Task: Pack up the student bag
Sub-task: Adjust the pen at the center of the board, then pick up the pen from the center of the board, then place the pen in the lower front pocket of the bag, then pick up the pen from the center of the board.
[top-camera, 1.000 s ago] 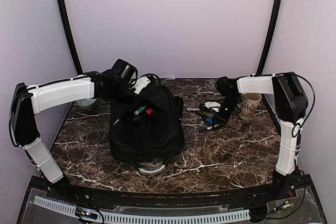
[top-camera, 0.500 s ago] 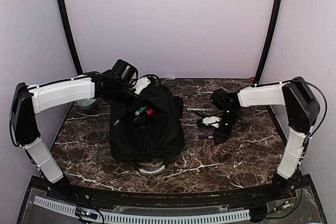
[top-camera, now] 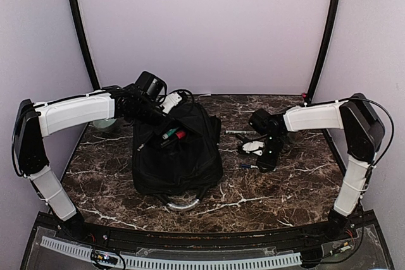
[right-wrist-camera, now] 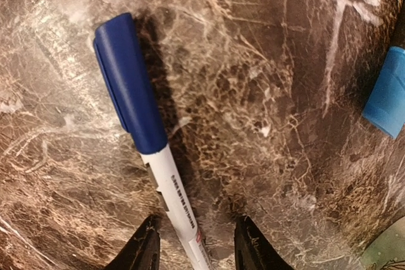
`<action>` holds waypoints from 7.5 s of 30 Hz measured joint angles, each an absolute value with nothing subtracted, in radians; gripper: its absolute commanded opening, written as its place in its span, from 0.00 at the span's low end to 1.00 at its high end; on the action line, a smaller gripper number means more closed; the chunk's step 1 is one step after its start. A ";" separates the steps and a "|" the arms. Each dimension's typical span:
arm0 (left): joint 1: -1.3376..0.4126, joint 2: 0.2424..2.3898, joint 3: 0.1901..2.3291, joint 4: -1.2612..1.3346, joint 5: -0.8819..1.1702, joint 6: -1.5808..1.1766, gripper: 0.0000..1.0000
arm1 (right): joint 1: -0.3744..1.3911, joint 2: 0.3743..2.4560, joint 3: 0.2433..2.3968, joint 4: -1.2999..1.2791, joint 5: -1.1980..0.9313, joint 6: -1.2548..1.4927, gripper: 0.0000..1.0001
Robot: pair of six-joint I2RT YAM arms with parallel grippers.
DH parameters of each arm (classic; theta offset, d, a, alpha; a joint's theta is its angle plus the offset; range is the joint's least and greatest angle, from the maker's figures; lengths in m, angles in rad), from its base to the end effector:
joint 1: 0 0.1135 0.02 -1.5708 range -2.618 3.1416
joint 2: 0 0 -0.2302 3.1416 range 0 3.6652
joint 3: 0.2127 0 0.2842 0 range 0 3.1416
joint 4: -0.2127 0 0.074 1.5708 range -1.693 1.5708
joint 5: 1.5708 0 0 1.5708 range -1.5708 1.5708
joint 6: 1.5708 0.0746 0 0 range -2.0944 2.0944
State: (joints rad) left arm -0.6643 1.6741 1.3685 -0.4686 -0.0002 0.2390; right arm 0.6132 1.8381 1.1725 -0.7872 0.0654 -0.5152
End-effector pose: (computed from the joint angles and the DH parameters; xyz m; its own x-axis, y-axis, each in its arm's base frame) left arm 0.3409 -0.2669 0.2122 -0.3889 0.6052 -0.6946 0.7292 0.6630 0.1694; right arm 0.2922 0.1996 0.0638 -0.4269 -0.9016 -0.0705 -0.8944 0.4324 -0.1145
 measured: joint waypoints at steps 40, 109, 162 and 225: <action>-0.666 1.676 1.369 -0.469 0.000 0.239 0.01 | 0.659 1.739 1.307 -0.878 -0.045 -0.486 0.05; -0.656 1.699 1.376 -0.469 0.068 0.198 0.02 | 1.152 2.274 1.757 -0.093 0.706 -1.153 0.35; -0.654 1.689 1.376 -0.467 0.071 0.196 0.01 | 0.887 1.486 1.230 -0.692 -0.094 -0.577 0.42; -0.672 1.716 1.364 -0.443 0.057 0.200 0.00 | 0.434 2.262 1.999 -0.820 -0.082 -0.444 0.40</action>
